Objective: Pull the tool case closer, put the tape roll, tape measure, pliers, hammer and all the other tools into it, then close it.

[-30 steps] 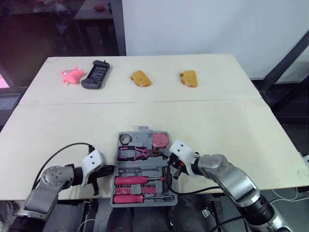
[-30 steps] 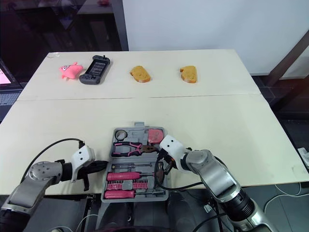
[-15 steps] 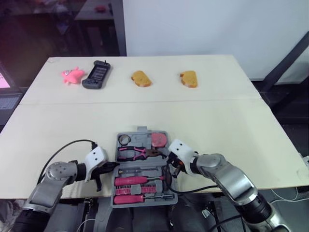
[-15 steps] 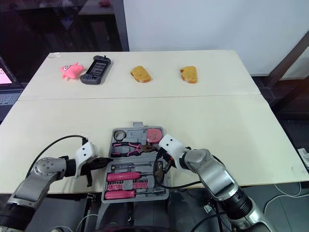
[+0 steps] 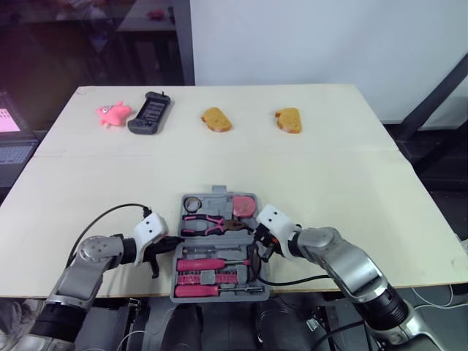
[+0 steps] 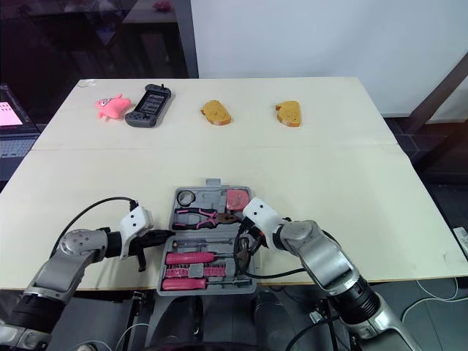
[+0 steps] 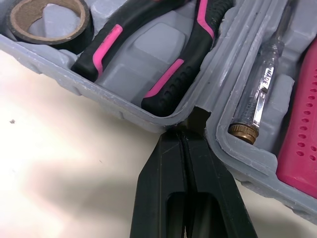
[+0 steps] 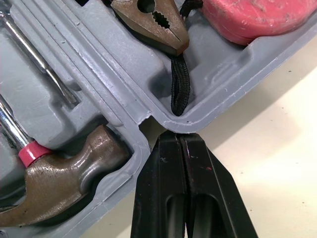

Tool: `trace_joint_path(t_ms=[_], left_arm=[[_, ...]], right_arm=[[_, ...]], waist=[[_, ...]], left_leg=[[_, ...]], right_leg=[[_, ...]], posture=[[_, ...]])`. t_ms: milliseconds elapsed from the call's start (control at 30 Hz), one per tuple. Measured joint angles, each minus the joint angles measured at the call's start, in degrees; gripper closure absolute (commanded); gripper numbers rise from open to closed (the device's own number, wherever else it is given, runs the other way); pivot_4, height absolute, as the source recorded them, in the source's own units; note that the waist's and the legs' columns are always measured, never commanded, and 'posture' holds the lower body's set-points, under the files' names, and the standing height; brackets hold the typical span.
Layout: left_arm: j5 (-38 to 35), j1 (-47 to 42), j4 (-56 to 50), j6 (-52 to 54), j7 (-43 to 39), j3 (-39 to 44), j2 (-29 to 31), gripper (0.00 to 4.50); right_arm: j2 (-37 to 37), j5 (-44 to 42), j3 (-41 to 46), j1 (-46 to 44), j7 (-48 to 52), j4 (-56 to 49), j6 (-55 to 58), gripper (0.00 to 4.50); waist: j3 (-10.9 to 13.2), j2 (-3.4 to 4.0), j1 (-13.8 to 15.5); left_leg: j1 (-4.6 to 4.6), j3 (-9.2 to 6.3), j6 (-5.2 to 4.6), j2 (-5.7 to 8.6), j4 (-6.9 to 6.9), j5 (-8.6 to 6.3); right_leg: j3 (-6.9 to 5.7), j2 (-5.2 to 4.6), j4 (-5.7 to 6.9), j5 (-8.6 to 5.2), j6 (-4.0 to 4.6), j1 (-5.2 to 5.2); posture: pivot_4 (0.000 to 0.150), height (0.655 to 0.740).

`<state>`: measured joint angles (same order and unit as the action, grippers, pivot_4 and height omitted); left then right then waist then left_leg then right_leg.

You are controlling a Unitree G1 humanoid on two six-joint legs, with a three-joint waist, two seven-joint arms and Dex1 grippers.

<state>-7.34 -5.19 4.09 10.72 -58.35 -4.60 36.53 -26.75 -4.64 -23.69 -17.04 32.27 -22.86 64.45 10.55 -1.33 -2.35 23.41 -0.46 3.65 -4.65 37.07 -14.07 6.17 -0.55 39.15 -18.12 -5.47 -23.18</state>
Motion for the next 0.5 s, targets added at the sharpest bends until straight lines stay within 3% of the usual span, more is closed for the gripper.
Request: trace_joint_path(t_ms=[500], left_arm=[[0.11, 0.85, -0.57, 0.04, 0.43, 0.78, -0.40, 4.47]], right_arm=[[0.20, -0.12, -0.09, -0.32, -0.32, 1.10, -1.26, 4.50]], waist=[[-0.01, -0.01, -0.22]], left_leg=[[0.00, 0.00, 0.00, 0.00, -0.03, 0.00]], right_leg=[[0.01, -0.01, -0.01, 0.00, 0.00, -0.03]], posture=[[0.150, 0.7400]])
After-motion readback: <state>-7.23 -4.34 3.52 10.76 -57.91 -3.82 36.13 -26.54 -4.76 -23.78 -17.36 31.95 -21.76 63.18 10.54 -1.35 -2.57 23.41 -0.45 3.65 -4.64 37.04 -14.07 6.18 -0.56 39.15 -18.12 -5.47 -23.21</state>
